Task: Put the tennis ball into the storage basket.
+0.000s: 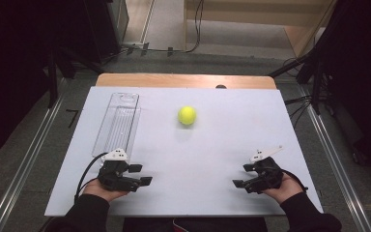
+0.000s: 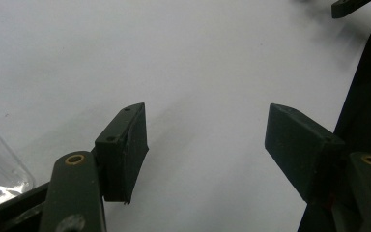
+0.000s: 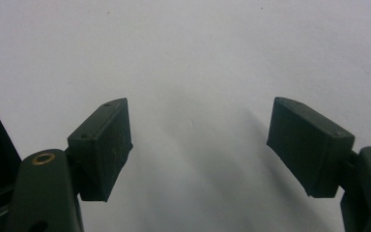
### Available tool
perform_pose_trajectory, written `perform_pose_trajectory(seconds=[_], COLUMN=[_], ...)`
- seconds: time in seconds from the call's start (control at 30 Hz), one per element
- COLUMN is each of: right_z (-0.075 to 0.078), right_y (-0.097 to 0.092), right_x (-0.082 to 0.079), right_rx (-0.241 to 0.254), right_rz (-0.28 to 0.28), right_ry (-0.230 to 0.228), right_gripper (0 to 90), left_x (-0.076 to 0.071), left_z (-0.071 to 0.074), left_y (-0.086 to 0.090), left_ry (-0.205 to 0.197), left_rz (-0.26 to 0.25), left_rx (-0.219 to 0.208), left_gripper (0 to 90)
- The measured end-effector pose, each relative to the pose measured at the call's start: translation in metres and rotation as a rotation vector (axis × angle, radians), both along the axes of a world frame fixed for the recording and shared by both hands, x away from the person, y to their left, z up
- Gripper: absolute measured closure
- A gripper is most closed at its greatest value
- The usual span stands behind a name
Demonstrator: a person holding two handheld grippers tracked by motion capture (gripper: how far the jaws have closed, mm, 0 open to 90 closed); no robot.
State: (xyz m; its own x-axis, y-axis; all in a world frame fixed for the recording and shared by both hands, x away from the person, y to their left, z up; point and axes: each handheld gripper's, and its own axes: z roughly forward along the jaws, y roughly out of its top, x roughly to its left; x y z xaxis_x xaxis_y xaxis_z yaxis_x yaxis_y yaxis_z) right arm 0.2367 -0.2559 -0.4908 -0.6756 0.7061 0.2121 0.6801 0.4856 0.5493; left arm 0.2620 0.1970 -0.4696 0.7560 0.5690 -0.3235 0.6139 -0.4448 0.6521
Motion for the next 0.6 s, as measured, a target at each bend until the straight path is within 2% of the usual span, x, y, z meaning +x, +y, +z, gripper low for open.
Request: perform_pose_trajectory(seconds=[0.17,0.2,0.43,0.6], right_z=[0.0003,0.0008,0.0021,0.0024], right_y=[-0.0004,-0.0013,-0.0027,-0.0028], right_x=[-0.0001,0.0001,0.0,-0.0004], right_rx=[0.012,0.055,0.08,0.081], right_rz=[0.002,0.003,0.004,0.001], right_ry=[0.005,0.014,0.015,0.016], right_gripper=[21.7,21.7,21.7,21.7], left_x=[0.0007,0.0007,0.0008,0.0012], left_z=[0.0,0.0003,0.0011,0.0013], left_y=[-0.0002,-0.0002,0.0006,0.0006], left_ry=[0.021,0.021,0.017,0.019], left_rz=[0.004,0.005,0.015,0.02], left_rx=[0.0,0.001,-0.008,-0.007], left_gripper=[32.2,32.2,30.6,30.3])
